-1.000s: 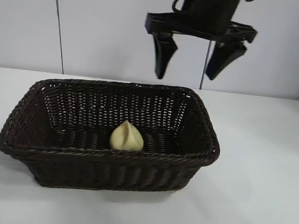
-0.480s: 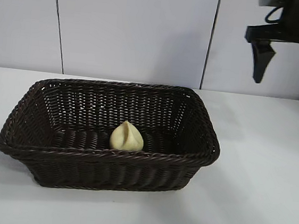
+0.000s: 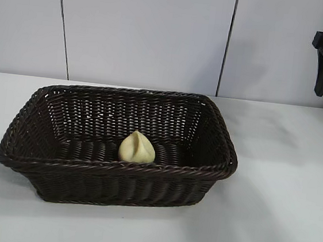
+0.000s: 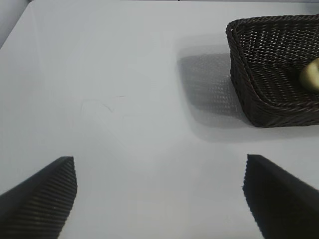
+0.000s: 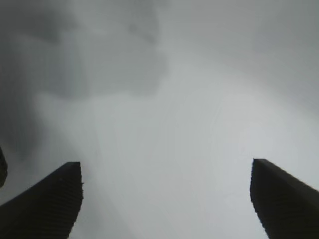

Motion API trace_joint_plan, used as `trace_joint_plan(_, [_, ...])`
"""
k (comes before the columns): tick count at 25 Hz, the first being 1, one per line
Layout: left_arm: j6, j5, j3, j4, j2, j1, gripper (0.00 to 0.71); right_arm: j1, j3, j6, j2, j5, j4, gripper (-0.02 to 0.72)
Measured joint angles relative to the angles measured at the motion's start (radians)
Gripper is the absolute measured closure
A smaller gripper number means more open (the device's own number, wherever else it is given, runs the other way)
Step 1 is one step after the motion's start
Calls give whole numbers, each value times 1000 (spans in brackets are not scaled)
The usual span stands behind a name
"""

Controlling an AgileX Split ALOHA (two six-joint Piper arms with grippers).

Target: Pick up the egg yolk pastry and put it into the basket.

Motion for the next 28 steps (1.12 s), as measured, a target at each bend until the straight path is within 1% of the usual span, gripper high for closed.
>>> trace_joint_plan(1, [0,0,0,0,0,0,52,4,34,-4,-23,0,10,48])
trace_joint_plan(7, [0,0,0,0,0,0,52,12,265,-10,-201,0,17,48])
trace_joint_plan(15, [0,0,0,0,0,0,52,20,646,-22,-571,-4,27,49])
trace_joint_plan(20, [0,0,0,0,0,0,52,20,875,-41,-846,-68,27,49])
trace_joint_plan(26, [0,0,0,0,0,0,52,20,1075,-51,-1169,-169,25,49])
trace_joint_plan(28, [0,0,0,0,0,0,52,20,1111,-51,-1279,-162,20,49])
